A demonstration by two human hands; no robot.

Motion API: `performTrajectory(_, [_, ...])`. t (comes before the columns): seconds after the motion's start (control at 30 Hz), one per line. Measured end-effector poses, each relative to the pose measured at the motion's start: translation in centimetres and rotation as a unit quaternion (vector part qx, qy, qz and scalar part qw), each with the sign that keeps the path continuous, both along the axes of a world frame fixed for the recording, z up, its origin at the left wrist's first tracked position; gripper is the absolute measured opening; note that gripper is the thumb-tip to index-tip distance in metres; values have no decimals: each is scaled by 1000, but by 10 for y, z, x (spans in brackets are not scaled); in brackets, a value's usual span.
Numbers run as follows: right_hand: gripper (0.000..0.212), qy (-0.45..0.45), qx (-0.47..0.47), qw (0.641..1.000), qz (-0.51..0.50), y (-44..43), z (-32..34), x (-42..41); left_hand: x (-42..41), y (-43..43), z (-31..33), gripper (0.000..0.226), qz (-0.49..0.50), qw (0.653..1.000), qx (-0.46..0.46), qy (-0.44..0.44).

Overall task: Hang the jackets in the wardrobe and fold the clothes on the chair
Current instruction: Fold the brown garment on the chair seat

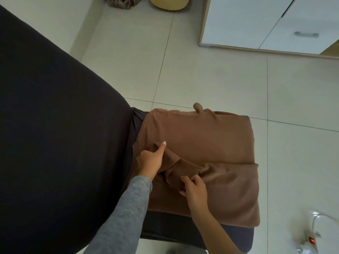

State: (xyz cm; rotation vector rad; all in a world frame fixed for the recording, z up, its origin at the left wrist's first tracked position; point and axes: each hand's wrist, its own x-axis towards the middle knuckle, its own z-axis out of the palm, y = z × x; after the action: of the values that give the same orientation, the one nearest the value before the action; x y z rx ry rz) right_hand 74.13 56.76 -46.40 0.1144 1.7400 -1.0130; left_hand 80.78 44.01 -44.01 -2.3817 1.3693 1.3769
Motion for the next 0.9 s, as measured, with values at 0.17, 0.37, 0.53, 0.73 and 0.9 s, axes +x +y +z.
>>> performTrajectory(0.17, [9,33,-21,999,-12,6,-8,6,11,5,-7,32,-13,999,-45,-5])
performTrajectory(0.37, [5,50,-34,996,-65,18,-4,7,41,32,-7,36,112,981,-127,93])
performTrajectory(0.53, [8,132,-8,989,-60,32,-5,2,59,66,-9,27,149,968,-162,121])
performTrajectory(0.73, [20,366,46,926,81,36,-2,5,77,87,-18,30,113,975,-174,73])
performTrajectory(0.9, [17,542,-42,800,255,27,-3,12,75,80,-27,37,-270,880,-388,52])
